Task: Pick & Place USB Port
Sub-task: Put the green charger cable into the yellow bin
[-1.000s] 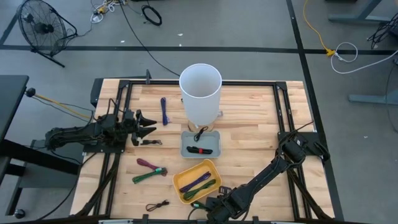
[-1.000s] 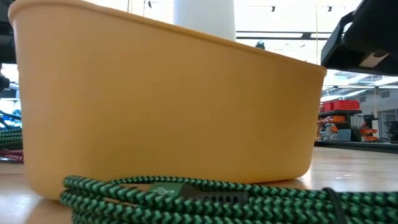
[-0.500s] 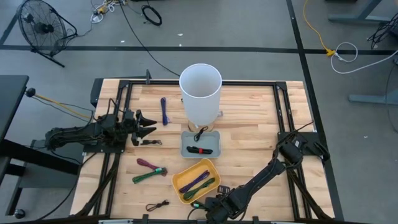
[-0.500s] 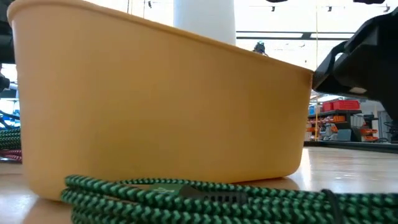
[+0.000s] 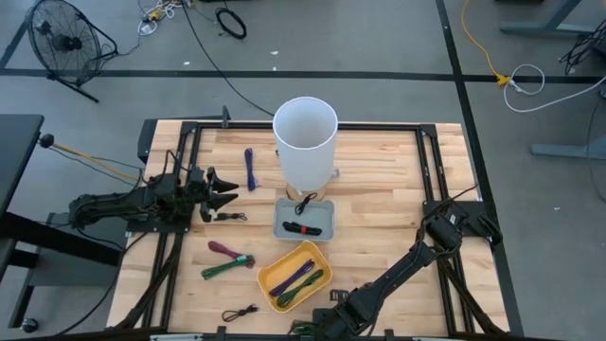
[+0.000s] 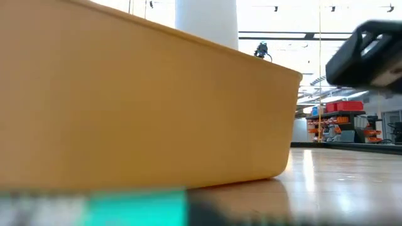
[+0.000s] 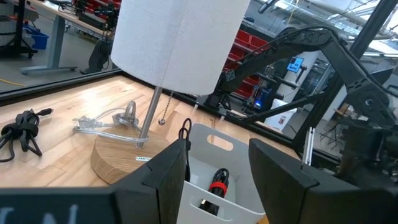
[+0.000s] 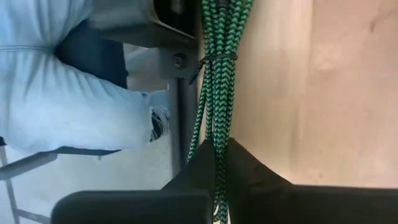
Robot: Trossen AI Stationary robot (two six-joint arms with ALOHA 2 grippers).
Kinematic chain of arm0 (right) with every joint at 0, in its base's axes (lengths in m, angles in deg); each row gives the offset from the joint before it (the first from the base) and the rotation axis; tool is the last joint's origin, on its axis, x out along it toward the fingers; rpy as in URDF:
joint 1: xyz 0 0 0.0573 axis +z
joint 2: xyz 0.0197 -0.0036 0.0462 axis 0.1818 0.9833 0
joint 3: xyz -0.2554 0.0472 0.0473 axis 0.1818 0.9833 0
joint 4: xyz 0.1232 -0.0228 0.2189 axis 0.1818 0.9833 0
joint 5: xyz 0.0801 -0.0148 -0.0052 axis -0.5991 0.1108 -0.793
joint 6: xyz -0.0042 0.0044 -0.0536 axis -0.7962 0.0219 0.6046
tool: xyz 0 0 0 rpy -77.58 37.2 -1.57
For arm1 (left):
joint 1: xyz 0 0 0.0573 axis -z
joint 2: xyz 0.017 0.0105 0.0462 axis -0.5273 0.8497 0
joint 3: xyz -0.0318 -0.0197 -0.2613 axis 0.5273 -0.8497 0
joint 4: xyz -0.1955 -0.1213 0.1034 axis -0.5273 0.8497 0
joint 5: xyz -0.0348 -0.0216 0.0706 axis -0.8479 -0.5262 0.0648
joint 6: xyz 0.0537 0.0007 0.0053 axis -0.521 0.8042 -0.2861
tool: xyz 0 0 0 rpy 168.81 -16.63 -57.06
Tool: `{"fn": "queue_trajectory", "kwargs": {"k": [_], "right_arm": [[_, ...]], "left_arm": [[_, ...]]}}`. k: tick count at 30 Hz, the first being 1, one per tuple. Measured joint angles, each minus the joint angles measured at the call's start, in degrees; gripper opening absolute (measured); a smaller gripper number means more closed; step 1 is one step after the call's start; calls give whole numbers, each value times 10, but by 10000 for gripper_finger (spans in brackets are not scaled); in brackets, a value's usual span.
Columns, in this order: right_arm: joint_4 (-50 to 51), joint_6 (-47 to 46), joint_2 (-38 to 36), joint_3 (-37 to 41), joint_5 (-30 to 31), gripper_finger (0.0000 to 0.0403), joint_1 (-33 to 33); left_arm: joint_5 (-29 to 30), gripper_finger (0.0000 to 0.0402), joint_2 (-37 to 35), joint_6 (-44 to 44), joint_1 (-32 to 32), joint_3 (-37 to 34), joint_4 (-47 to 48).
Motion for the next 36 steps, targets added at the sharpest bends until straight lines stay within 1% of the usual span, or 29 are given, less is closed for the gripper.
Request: {"fn": "queue_trajectory", "kwargs": {"k": [5, 7, 9, 14, 19, 23, 31, 33, 36], "right_arm": [[70, 9, -1, -50, 22, 5, 0], [124, 11, -1, -79, 36, 4, 0], [189, 10, -1, -115, 59, 4, 2], [299, 11, -2, -201, 111, 4, 4], [362, 34, -2, -252, 177, 4, -2], [366, 72, -2, -258, 220, 4, -22], [342, 133, -3, -258, 280, 4, -69], [327, 148, -3, -256, 282, 4, -79], [288, 167, -5, -230, 280, 4, -93]], "left_arm": [[0, 181, 0, 1, 0, 0, 0], [0, 181, 0, 0, 0, 0, 0], [0, 181, 0, 0, 0, 0, 0], [0, 181, 0, 0, 0, 0, 0], [0, 181, 0, 0, 0, 0, 0], [0, 181, 0, 0, 0, 0, 0], [0, 181, 0, -1, 0, 0, 0], [0, 181, 0, -1, 0, 0, 0], [0, 181, 0, -1, 0, 0, 0]]}}
